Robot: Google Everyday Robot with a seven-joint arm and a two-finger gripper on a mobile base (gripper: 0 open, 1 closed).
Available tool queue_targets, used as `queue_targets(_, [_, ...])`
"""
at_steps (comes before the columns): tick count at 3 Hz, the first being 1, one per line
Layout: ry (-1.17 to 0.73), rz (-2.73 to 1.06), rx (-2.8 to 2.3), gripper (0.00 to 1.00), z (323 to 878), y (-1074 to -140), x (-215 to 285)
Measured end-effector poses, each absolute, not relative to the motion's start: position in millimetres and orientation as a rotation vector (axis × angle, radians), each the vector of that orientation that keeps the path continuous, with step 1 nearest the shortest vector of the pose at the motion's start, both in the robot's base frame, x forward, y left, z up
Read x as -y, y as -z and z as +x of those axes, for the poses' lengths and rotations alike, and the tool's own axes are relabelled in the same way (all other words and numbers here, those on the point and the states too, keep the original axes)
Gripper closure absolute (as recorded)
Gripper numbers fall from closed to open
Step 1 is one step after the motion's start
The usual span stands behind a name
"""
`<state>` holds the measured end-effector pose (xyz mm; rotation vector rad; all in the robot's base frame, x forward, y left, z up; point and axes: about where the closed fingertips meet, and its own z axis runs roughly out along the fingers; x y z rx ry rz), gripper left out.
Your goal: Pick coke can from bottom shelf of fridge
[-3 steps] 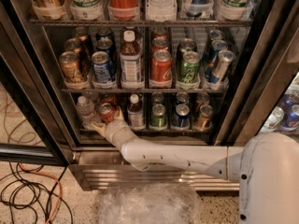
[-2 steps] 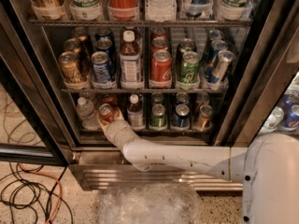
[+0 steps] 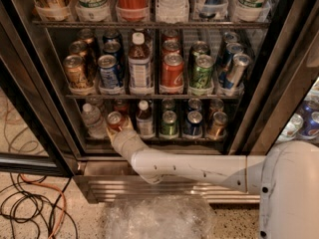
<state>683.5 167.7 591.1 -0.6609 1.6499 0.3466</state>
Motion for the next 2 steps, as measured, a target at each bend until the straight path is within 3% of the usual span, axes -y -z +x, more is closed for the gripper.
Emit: queue_targets(2, [-0.346, -0.661, -1.65, 1.0, 687.1, -598.9, -167.4])
